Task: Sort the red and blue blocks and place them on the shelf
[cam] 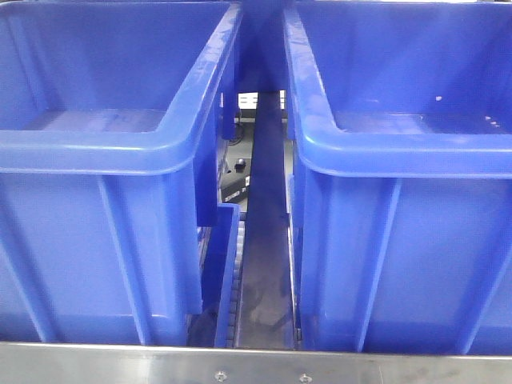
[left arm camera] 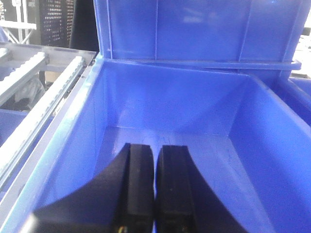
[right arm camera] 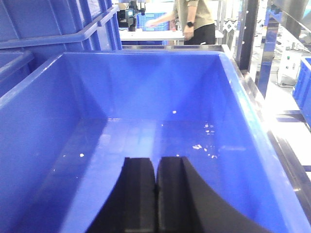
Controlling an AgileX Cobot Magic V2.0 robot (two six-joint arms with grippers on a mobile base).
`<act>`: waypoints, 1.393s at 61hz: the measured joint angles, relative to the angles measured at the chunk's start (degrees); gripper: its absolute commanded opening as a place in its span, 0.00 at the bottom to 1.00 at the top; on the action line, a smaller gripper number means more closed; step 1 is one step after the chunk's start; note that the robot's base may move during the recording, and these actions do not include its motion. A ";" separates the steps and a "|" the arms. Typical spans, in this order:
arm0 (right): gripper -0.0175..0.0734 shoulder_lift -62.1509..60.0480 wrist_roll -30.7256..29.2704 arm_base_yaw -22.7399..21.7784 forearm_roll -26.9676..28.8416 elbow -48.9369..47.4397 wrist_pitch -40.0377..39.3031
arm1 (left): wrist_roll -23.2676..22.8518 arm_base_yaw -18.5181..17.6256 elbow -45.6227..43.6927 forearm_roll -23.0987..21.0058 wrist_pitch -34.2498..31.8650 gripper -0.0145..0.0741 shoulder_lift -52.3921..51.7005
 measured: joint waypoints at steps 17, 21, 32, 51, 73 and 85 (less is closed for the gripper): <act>0.25 0.00 0.00 0.00 0.00 0.00 0.00 | 0.00 0.00 0.00 0.00 -0.12 0.30 0.00; 0.25 0.00 0.00 0.00 0.00 0.00 0.00 | 0.00 0.00 0.00 0.00 -0.12 0.30 0.00; 0.25 -1.59 0.00 0.00 0.00 2.20 -0.54 | 0.00 0.00 0.00 0.00 -0.22 0.30 0.00; 0.25 -9.00 -0.04 0.00 0.00 11.78 -1.45 | 0.00 0.00 0.00 0.00 -0.22 0.30 0.00; 0.25 -19.46 -0.04 0.00 -1.84 15.94 -3.08 | 0.00 0.00 0.00 0.00 -0.22 0.30 0.00; 0.25 -19.66 -0.04 0.00 -2.18 17.75 -3.88 | 0.00 0.00 0.00 0.00 -0.34 0.30 0.00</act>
